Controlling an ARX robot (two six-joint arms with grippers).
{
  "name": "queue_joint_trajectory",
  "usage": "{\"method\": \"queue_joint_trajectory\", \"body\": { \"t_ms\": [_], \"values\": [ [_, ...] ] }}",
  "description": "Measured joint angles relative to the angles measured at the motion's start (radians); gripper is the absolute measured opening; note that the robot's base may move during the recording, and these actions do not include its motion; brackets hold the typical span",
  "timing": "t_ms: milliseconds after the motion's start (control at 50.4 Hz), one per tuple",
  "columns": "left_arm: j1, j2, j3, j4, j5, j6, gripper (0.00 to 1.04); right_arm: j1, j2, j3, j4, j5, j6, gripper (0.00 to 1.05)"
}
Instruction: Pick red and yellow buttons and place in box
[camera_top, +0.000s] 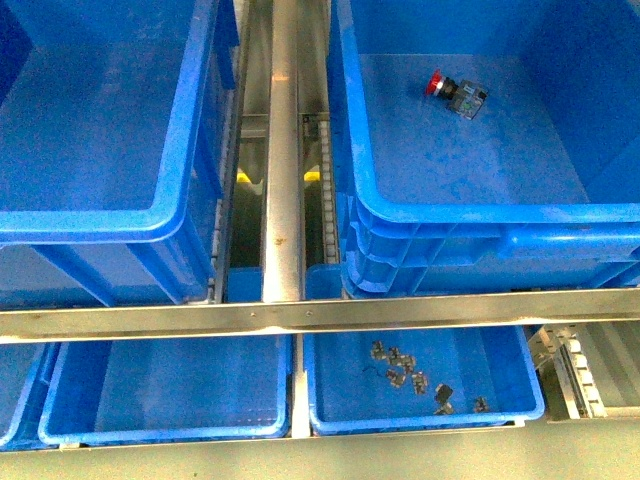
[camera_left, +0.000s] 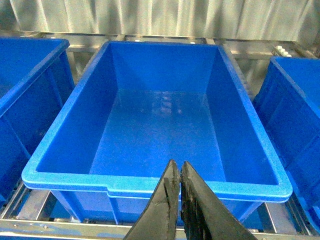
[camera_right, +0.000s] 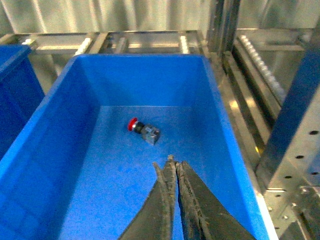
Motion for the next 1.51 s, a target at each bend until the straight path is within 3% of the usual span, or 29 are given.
{"method": "queue_joint_trajectory", "body": {
  "t_ms": [357, 436, 1150, 1507],
  "values": [
    [0.0, 0.0, 0.0, 0.0, 0.0, 0.0, 0.03, -0.02, -0.211, -0.109, -0.105, -0.002, -0.002, 0.04],
    [0.0, 0.0, 0.0, 0.0, 0.0, 0.0, 0.03, -0.02, -0.224, -0.147, -0.064, -0.004, -0.002, 0.04],
    [0.0, 0.0, 0.0, 0.0, 0.0, 0.0, 0.03, -0.02, -0.734, -0.177, -0.525, -0.003, -0.002, 0.04],
    [0.0, 0.0, 0.0, 0.0, 0.0, 0.0, 0.03, -0.02, -0.867, -0.177, -0.655, -0.004, -0.002, 0.04]
  ]
}}
